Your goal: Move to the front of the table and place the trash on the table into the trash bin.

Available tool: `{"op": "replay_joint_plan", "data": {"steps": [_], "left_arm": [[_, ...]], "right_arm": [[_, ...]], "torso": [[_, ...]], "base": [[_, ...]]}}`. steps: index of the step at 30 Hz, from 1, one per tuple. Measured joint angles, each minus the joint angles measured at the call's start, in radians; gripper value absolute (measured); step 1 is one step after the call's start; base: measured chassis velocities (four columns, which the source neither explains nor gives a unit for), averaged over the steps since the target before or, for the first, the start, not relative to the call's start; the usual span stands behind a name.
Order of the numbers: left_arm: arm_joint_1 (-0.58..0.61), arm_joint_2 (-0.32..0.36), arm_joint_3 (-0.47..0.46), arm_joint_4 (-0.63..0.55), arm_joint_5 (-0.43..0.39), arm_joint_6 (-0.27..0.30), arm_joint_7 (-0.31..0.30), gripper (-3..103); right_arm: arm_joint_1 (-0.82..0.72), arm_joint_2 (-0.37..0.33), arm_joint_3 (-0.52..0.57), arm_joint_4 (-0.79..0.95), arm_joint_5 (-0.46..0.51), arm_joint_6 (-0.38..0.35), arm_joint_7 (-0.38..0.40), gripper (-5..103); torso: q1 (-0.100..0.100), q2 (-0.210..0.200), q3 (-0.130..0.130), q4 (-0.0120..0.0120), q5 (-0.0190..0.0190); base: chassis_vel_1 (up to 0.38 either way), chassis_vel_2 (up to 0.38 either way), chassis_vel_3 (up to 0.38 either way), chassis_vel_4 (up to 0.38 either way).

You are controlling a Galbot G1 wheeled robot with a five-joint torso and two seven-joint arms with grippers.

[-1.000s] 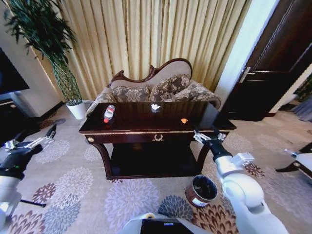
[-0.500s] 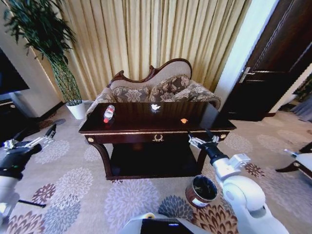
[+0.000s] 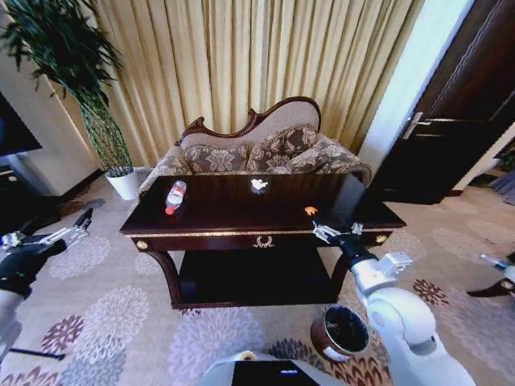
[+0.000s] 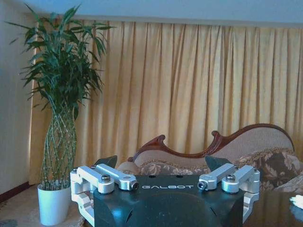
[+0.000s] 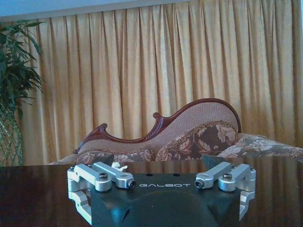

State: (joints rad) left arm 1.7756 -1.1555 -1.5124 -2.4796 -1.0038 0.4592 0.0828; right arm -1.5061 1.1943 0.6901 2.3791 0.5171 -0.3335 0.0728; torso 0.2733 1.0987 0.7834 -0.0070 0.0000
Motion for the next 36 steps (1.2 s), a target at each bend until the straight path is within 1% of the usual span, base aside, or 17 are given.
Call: {"op": "replay_joint_plan", "data": {"steps": [11,18,19,20,21,22,23,25,26,27,28,29,32,33,36], "left_arm": [[0.001,-0.005,0.006,-0.001,0.012,-0.001,0.0,100],[0.0,-0.008,0.009,0.0,0.01,-0.003,0.002,100],[0.0,-0.008,0.01,0.0,0.011,-0.003,0.002,100],[0.0,-0.008,0.01,0.0,0.011,-0.003,0.002,100],[0.0,-0.007,0.012,0.001,0.014,-0.003,0.002,100],[-0.001,-0.007,0.014,0.002,0.02,-0.003,0.002,100],[-0.001,-0.007,0.014,0.002,0.02,-0.003,0.002,100],[-0.002,-0.006,0.017,0.003,0.029,-0.003,0.002,100],[-0.002,-0.006,0.017,0.003,0.029,-0.003,0.002,100],[-0.001,-0.007,0.02,0.003,0.034,-0.003,0.002,100],[0.0,-0.009,0.022,0.003,0.039,-0.003,0.002,100],[0.0,-0.009,0.022,0.003,0.039,-0.003,0.002,100],[0.0,-0.02,0.035,0.003,0.06,-0.005,0.002,100],[0.0,-0.02,0.035,0.003,0.06,-0.005,0.002,100],[-0.005,-0.03,0.056,0.002,0.077,-0.009,0.004,100]], "right_arm": [[-0.003,-0.004,0.002,-0.002,-0.006,-0.001,0.0,100],[-0.003,-0.009,0.001,-0.007,-0.006,-0.001,0.001,100],[-0.004,-0.014,0.001,-0.006,-0.003,-0.018,0.007,100],[-0.004,-0.014,0.001,-0.006,-0.003,-0.018,0.007,100],[-0.002,-0.019,-0.001,-0.005,0.006,-0.044,0.014,100],[0.007,-0.029,-0.006,-0.004,0.024,-0.095,0.037,100],[0.007,-0.029,-0.006,-0.004,0.024,-0.095,0.037,100],[0.034,-0.041,-0.02,-0.004,0.074,-0.179,0.117,100],[0.034,-0.041,-0.02,-0.004,0.074,-0.179,0.117,100],[0.064,-0.049,-0.029,-0.003,0.13,-0.255,0.197,100],[0.088,-0.057,-0.034,-0.012,0.168,-0.305,0.244,100],[0.088,-0.057,-0.034,-0.012,0.168,-0.305,0.244,100],[0.151,-0.077,-0.047,-0.098,0.203,-0.358,0.308,100],[0.151,-0.077,-0.047,-0.098,0.203,-0.358,0.308,100],[0.202,-0.092,-0.051,-0.181,0.209,-0.367,0.326,100]], "torso": [[0.0,0.0,0.0,0.0,0.0],[0.0,0.0,0.0,0.0001,0.0],[0.0,0.0,0.0,0.0001,0.0],[0.0,0.0,0.0,0.0001,0.0],[0.0,0.0,0.0,0.0,0.0],[0.0,0.0,0.0,-0.0001,0.0],[0.0,0.0,0.0,-0.0001,0.0],[0.0,0.0,0.0,-0.0001,0.0001],[0.0,0.0,0.0,-0.0001,0.0001],[0.0,0.0,0.0,0.0001,0.0001],[0.0,0.0,0.0,0.0002,-0.0001],[0.0,0.0,0.0,0.0002,-0.0001],[0.0,0.0,0.0,0.0002,0.0],[0.0,0.0,0.0,0.0002,0.0],[0.0,0.0,0.0,0.0,0.0002]], "base": [[-0.145,0.134,0.132,-0.131],[-0.027,0.019,0.024,-0.033],[0.0,0.0,0.0,0.0],[0.0,0.0,0.0,0.0],[0.0,0.0,0.0,0.0],[0.0,0.0,0.0,0.0],[0.0,0.0,0.0,0.0],[0.0,0.0,0.0,0.0],[0.0,0.0,0.0,0.0],[0.0,0.0,0.0,0.0],[0.0,0.0,0.0,0.0],[0.0,0.0,0.0,0.0],[0.0,0.0,0.0,0.0],[0.0,0.0,0.0,0.0],[0.0,0.0,0.0,0.0]]}}
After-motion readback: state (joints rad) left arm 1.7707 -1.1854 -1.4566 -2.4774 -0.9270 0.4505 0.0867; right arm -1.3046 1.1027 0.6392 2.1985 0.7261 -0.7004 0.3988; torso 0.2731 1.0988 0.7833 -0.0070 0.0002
